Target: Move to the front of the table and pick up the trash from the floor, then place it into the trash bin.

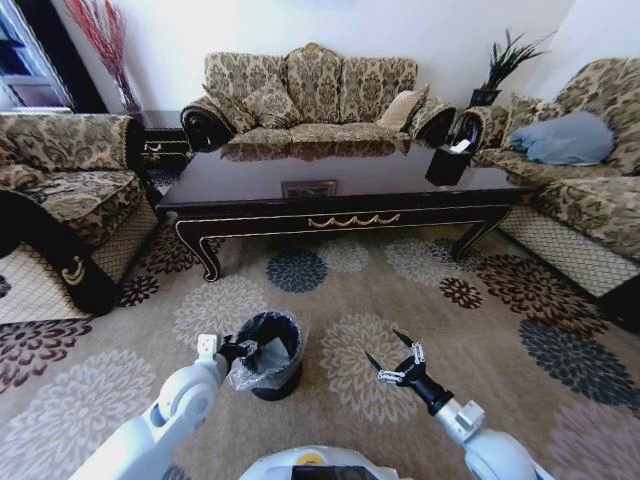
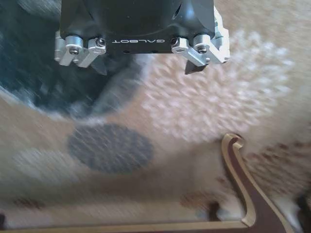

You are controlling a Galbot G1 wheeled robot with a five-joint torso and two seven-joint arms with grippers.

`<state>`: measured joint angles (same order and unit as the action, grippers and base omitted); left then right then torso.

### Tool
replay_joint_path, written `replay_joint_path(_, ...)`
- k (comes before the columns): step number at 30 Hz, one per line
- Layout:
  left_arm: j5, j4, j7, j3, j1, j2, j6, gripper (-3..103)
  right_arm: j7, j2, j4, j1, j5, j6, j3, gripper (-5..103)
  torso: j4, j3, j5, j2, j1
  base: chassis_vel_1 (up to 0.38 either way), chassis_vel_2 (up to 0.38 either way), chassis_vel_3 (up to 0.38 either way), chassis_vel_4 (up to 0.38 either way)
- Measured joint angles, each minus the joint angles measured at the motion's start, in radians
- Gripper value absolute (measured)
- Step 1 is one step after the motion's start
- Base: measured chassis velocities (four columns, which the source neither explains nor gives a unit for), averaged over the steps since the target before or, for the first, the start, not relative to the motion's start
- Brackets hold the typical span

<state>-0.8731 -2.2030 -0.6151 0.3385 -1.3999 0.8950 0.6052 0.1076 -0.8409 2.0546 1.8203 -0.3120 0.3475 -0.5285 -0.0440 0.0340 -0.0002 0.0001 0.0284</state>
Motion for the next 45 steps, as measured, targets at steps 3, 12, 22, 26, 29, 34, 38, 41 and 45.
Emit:
replay_joint_path(3,0.026,-0.047,0.014,0.055,-0.049,0.007,-0.021,98,-0.010,-0.015,0.006,0.005,0.007,0.002,-0.008,100,-0.0001,0.000,0.0000,0.000,0.000,0.000,0.000,0.000,0.000)
replay_joint_path(12,0.295,-0.159,0.209,0.266,-0.278,0.086,-0.276,100,-0.082,-0.186,-0.029,-0.026,0.024,-0.010,-0.058,100,0.0000,0.000,0.0001,0.000,0.000,0.000,0.000,0.000,0.000)
replay_joint_path(22,0.409,-0.137,0.360,0.448,-0.519,0.173,-0.599,100,-0.074,-0.436,0.001,0.096,0.117,0.154,-0.175,100,0.0003,0.000,0.0001,0.000,0.000,0.000,0.000,0.000,0.000)
replay_joint_path(26,0.437,-0.132,0.398,0.460,-0.592,0.216,-0.713,100,-0.070,-0.456,0.009,0.090,0.109,0.163,-0.198,100,0.0006,0.000,0.0002,0.000,0.000,0.000,0.000,0.000,0.000)
replay_joint_path(29,0.464,-0.122,0.425,0.454,-0.643,0.242,-0.785,100,-0.062,-0.462,0.008,0.080,0.108,0.160,-0.201,100,-0.0002,0.000,0.0001,0.000,0.000,0.000,0.000,0.000,0.000)
replay_joint_path(34,0.478,-0.092,0.444,0.425,-0.681,0.264,-0.847,100,-0.046,-0.458,-0.017,0.044,0.113,0.146,-0.183,100,-0.0001,0.000,0.0003,0.000,0.000,0.000,0.000,0.000,0.000)
replay_joint_path(38,0.481,-0.087,0.446,0.415,-0.687,0.270,-0.859,100,-0.042,-0.455,-0.026,0.034,0.113,0.141,-0.179,100,0.0000,0.000,0.0002,0.000,0.000,0.000,0.000,0.000,0.000)
replay_joint_path(41,0.488,-0.080,0.448,0.402,-0.695,0.279,-0.875,100,-0.041,-0.453,-0.038,0.024,0.114,0.135,-0.173,100,-0.0001,0.000,0.0002,0.000,0.000,0.000,0.000,0.000,0.000)
replay_joint_path(45,0.532,-0.052,0.466,0.344,-0.769,0.278,-1.007,100,-0.021,-0.438,-0.089,-0.006,0.132,0.128,-0.147,100,-0.0001,0.000,0.0003,0.000,0.000,0.000,0.000,0.000,0.000)
